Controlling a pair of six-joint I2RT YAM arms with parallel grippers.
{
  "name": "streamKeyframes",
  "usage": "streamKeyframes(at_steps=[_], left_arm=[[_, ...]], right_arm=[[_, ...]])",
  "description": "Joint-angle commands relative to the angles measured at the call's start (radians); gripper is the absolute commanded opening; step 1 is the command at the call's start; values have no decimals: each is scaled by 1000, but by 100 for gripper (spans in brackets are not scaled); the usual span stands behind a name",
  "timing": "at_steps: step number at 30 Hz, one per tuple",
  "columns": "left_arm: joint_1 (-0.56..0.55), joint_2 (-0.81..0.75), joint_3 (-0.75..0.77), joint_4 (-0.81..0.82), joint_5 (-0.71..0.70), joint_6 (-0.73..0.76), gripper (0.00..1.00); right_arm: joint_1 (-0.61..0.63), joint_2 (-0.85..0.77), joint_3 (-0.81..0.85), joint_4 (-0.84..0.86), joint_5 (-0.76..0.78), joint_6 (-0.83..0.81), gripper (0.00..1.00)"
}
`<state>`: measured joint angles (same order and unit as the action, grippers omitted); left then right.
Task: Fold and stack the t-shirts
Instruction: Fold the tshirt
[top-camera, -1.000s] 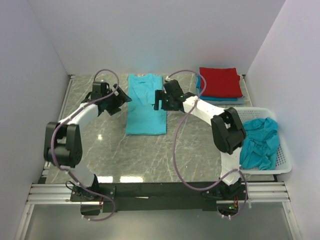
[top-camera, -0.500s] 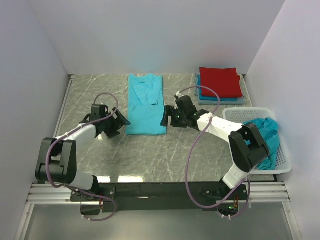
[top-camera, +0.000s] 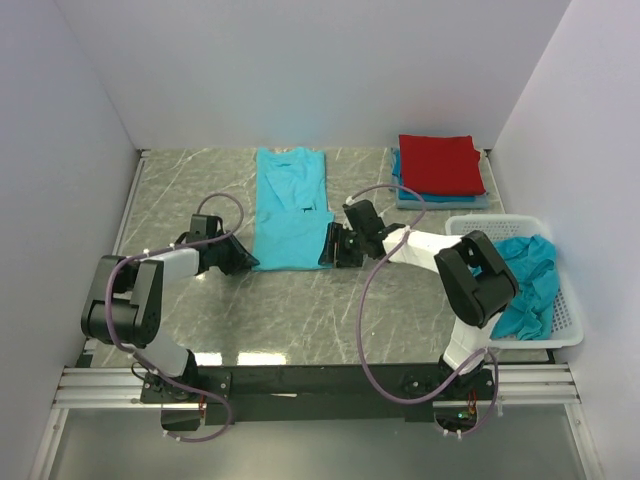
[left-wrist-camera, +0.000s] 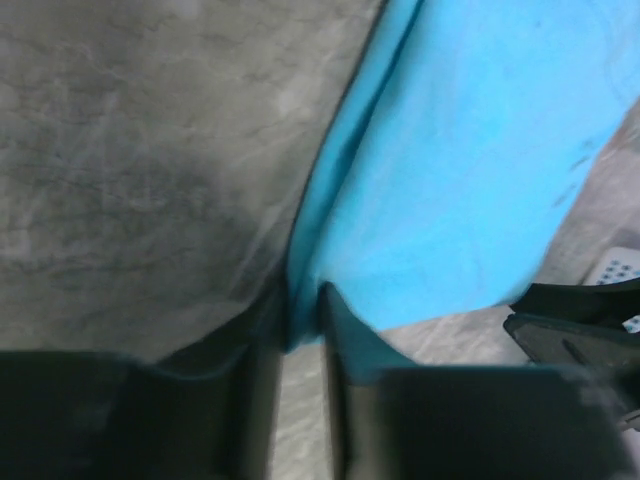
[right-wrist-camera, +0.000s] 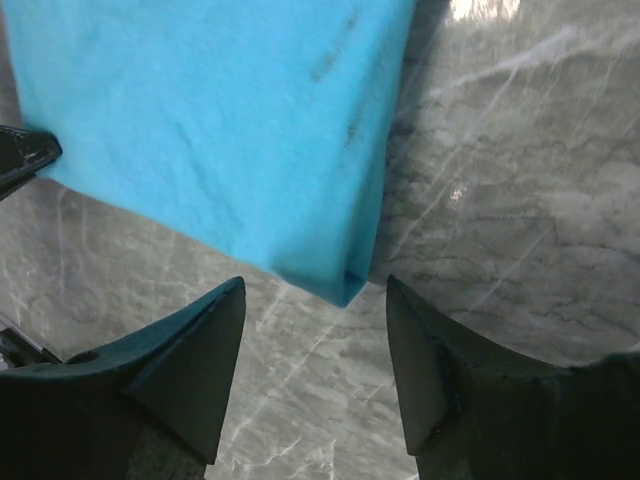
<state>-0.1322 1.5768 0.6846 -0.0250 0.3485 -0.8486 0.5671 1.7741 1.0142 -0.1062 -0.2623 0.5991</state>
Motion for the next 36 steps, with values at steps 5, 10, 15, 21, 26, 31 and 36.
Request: streamKeyframes(at_steps=[5,10,15,21,26,31,36], left_arm=[[-4,17,-10,17,-29,16,4],[-4,28,-20,57,-14,16,0],[-7,-6,-48,89,4,8,1],[-38,-130,-140,69,-45,-18,0],[-92,-294,-287,30,-112,-79,0],[-205,-541,-401,-70,-180,-190,0],[-276,-879,-502,-248,-215,-308,1]], right_arm=[[7,45,23,28,-18,41,54],[7,71,26,20,-20,48,25],[8,30,-23,37,-22,56,5],[19,-59,-130,65,-37,61,0],[34,-165,-264,59,-34,70,0],[97,-338,-382,8,-15,85,0],[178,-514,-431,-116,31,113,0]])
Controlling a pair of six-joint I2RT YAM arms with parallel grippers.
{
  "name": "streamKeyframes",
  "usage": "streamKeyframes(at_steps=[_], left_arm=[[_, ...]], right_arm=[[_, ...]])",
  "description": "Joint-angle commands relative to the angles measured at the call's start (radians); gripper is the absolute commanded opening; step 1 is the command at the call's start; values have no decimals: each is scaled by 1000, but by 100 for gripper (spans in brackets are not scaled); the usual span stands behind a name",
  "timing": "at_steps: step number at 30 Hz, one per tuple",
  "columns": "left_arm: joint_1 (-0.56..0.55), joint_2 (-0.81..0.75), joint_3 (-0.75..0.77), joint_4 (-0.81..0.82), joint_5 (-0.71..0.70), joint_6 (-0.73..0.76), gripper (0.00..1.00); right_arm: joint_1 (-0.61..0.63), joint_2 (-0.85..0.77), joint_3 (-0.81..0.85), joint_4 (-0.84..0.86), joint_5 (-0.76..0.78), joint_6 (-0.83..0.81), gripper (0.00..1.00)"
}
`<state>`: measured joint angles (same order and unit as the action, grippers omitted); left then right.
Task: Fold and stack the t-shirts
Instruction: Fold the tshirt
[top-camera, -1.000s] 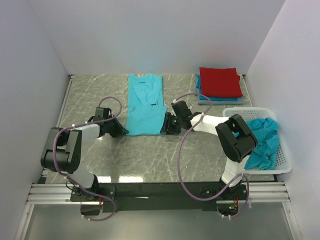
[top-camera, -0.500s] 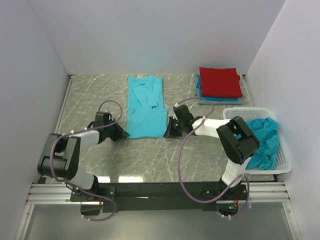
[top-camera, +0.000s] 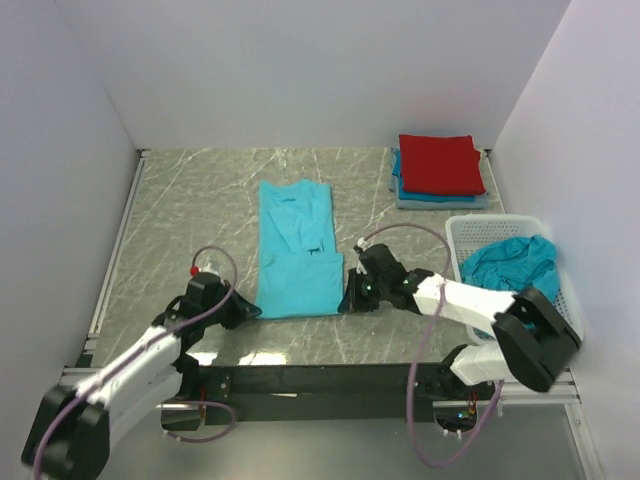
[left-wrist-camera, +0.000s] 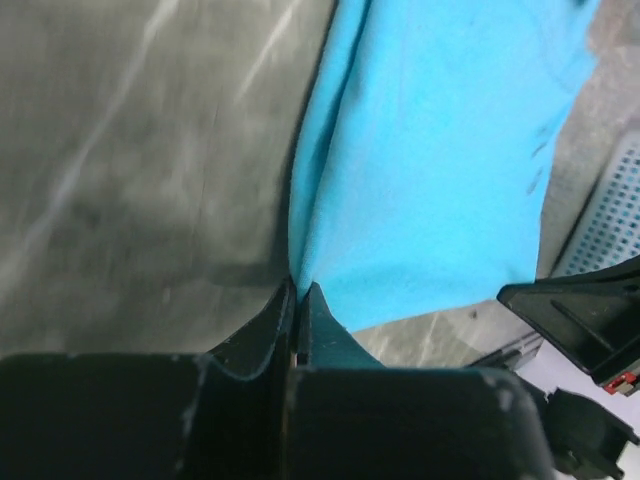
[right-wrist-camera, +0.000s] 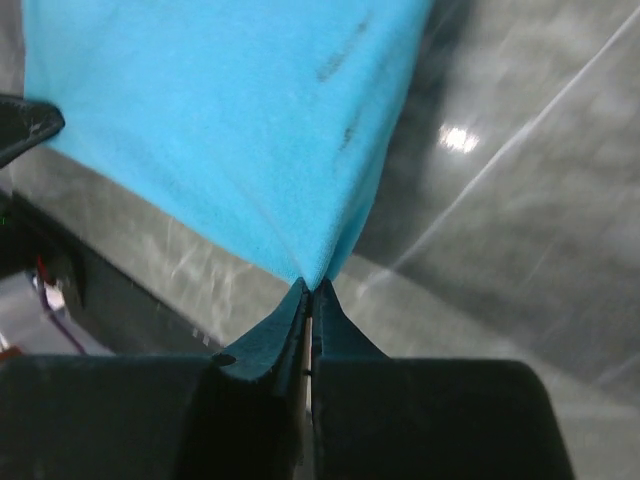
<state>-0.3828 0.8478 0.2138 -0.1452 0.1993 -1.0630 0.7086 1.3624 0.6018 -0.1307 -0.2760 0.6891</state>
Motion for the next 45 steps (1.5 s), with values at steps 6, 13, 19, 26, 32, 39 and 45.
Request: streamKeyframes(at_steps=[6,13,19,26,32,39,45], left_arm=[[-39,-435,-27,-312,-77,-143,1],[-38,-324,100,-243,-136,-129,1],[-36,-142,244,-166,-196,-83,0],[-21,-4,404,-146,-290,-8,0],[64,71,489,-117,-244,37,0],[162,160,581,-56,-156,77,0],[200,287,663,-2,-101,103,0]], right_arm=[[57,-227,7,-187,72,3,0],[32,-180,188,-291,121,-80,0],[-24,-132,312,-316,109,-148,0],[-83,-46,427,-330,32,-200,0],[-153,4,498,-302,-98,-218,0],[-196,89,596,-284,-203,-244,0],[-236,170,662,-273,-258,-240,0]])
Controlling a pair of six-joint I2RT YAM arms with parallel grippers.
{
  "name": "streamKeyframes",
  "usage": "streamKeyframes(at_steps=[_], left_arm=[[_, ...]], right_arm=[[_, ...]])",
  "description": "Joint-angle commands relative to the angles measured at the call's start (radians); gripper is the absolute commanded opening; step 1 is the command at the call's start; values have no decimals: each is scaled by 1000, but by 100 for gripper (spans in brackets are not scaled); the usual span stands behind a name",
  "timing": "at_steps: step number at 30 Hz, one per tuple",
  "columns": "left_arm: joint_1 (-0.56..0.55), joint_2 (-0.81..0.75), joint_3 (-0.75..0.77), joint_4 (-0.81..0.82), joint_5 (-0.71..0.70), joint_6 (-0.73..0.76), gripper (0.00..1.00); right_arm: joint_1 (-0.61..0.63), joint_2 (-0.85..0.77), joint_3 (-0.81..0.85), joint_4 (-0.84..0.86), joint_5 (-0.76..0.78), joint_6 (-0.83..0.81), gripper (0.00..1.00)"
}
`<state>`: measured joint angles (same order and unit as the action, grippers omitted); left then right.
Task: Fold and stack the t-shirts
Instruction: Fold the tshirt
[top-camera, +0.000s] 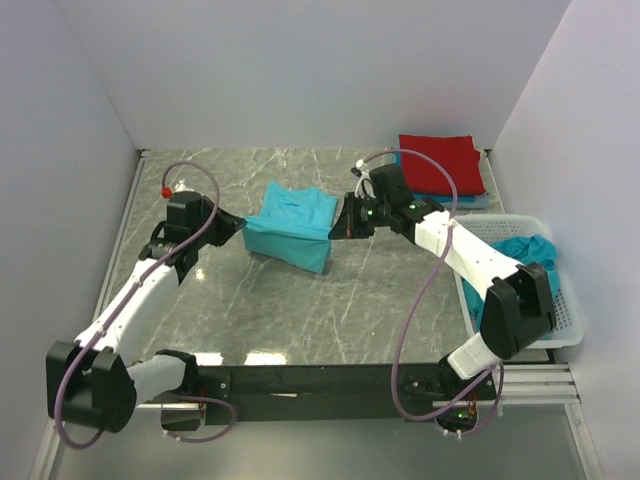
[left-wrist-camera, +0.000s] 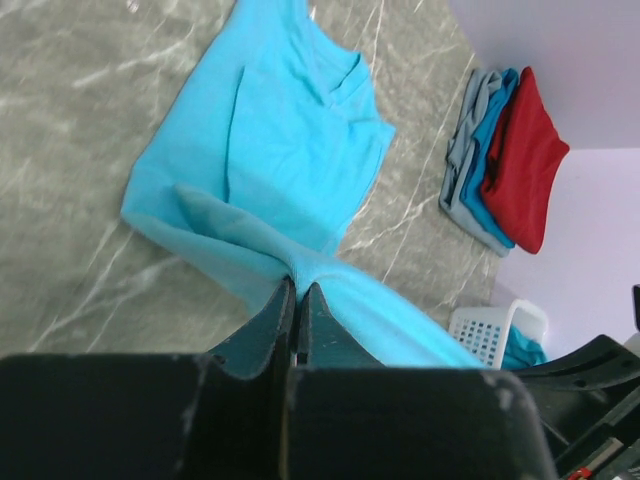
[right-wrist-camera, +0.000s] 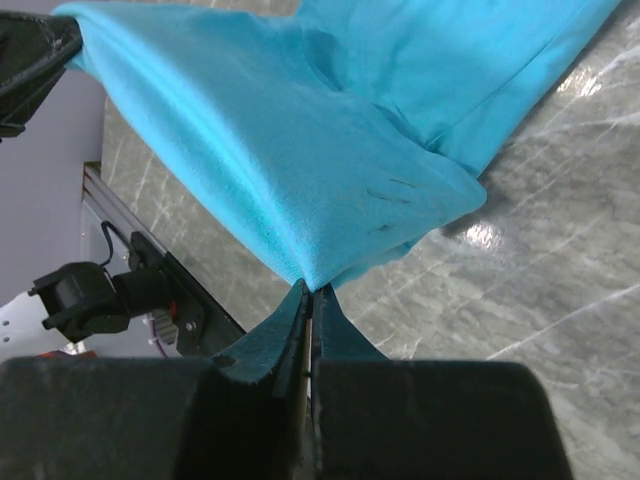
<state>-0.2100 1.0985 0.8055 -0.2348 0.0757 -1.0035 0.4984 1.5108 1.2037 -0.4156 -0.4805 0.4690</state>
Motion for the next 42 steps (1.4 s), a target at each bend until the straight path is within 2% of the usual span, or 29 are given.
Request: streamKeyframes(at_steps=[1,17,22,30,35,37,39,40,41,42], left_arm=[[32,52,83,91,25,45,0],[100,429,342,201,137,98,0],[104,601,474,219,199,117,0],[109,826,665,261,222,135,0],[109,980,799,270,260,151,7],[110,1032,827,282,271,149,15],[109,1067,885,275,280,158,32],[107,1098,908,269,283,166,55],[109,1113,963,237,286,170,73],[107,1126,991,188,292,192,96]], right_arm=[[-35,47,71,15,-67,-21,0],[-139,319,261,64,-164,-6,0],[-165,422,344,49,-181,-4,0],[-202,569,461,72,-178,40,0],[-222,621,516,72,-162,42,0],[-230,666,545,66,-150,39,6],[-245,731,614,57,-139,34,28],[-253,758,654,32,-136,23,38],[-261,781,736,5,-124,11,57],[-261,804,767,-27,-110,-9,65]])
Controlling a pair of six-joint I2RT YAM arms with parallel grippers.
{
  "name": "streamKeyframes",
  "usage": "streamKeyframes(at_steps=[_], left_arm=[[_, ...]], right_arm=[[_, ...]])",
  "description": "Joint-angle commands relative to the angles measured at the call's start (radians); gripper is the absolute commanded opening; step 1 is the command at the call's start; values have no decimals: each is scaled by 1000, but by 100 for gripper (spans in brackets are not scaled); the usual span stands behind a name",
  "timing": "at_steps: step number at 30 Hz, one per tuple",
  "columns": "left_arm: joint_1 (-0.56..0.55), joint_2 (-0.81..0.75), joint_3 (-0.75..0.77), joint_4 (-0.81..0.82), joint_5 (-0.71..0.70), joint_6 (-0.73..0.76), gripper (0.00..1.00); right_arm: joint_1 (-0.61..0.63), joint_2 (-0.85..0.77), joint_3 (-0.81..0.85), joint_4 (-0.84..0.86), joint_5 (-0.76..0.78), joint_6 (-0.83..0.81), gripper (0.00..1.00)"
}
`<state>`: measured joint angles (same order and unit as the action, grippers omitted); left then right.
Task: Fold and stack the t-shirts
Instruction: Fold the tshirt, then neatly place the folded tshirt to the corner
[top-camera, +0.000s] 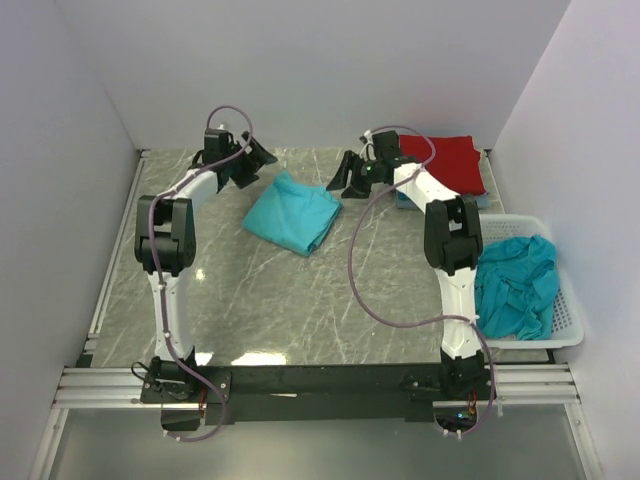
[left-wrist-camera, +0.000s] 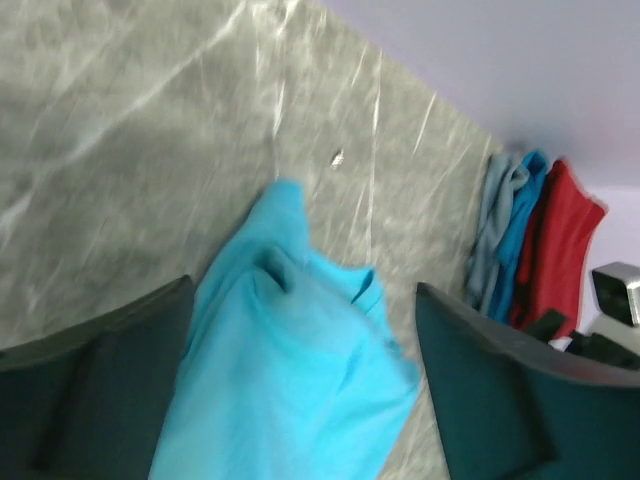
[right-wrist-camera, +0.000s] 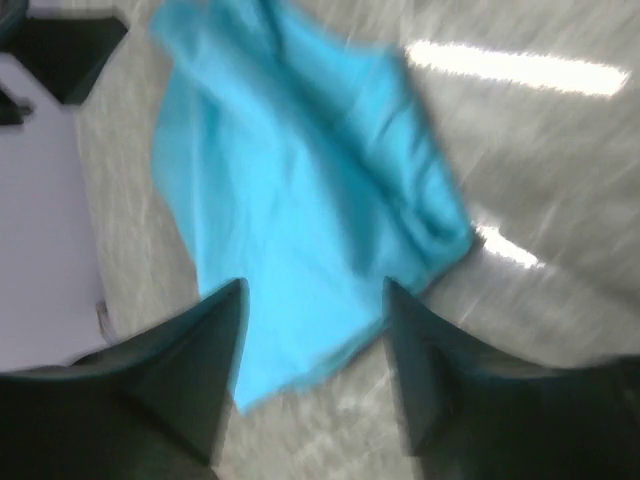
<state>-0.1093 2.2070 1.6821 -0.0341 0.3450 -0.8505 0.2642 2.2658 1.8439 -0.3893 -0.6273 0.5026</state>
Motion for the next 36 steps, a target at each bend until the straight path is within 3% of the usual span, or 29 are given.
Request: streamKeyframes(at_steps=[1,4,10,16,20,24,36], left_arm=[[8,29,134,-32,43,47,99],[7,-30,98,-24,55,51,99],[-13,-205,-103,5,52,79,99],[-16,-239,-266,84,136,67,99],[-16,-204,-302,117,190,41,99],[-10,-165,-332,151,201,13,99],[11,-229,-587,217,201,-12,100]], right_arm=[[-25,51,149,-63,55,-53,73],[-23,-3,149,-68,96,-68,81],[32,-210,-104,-3,124,-58,82],[196,-353,-394,231,-73,48,82],[265,-304,-404,357,-118,114,82],[288,-215,-360,375,-129,151,82],[254,-146,-515,348,-3,113,81]])
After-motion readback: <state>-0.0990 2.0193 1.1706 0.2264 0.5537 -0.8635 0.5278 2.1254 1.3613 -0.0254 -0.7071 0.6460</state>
